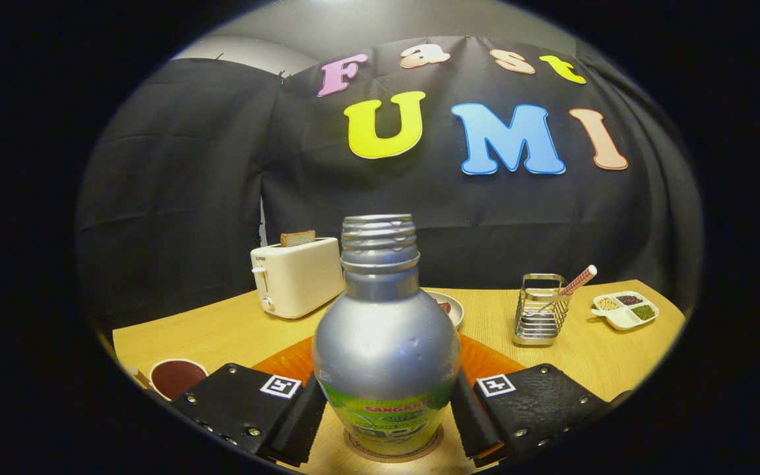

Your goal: Take the bottle from table, then pour the juice into the cup, finally place the bottle on the coaster

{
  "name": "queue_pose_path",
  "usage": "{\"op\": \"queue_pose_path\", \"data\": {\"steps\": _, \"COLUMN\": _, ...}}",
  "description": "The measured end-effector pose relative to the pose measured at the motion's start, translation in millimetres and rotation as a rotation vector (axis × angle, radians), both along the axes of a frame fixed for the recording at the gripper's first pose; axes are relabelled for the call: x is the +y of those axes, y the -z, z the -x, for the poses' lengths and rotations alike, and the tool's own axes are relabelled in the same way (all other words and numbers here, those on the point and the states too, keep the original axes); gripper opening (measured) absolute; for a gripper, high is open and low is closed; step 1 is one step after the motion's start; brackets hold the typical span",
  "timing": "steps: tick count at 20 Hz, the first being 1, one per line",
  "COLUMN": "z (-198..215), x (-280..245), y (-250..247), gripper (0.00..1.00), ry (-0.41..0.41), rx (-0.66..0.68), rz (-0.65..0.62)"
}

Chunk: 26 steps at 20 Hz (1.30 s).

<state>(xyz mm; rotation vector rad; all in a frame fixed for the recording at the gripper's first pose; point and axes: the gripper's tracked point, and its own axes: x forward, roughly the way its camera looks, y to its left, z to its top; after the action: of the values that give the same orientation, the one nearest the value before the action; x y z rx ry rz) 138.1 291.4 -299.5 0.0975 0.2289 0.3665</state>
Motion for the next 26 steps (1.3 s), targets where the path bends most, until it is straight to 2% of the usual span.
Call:
{"op": "queue_pose_path", "data": {"steps": 6, "z": -4.6, "x": 4.1, "y": 13.5, "gripper": 0.82, "ry": -0.003, "rx": -0.015, "rz": 0.027}}
{"op": "queue_pose_path", "data": {"steps": 18, "z": -2.1, "x": 4.0, "y": 8.2, "gripper": 0.85, "ry": 0.002, "rx": -0.056, "rz": 0.039}}
{"op": "queue_pose_path", "data": {"steps": 21, "z": 2.7, "x": -2.5, "y": -28.9, "gripper": 0.97, "ry": 0.019, "rx": -0.095, "rz": -0.031}}
{"op": "queue_pose_path", "data": {"steps": 26, "z": 17.3, "x": -51.3, "y": -116.9, "gripper": 0.97, "ry": 0.128, "rx": -0.2, "rz": -0.027}}
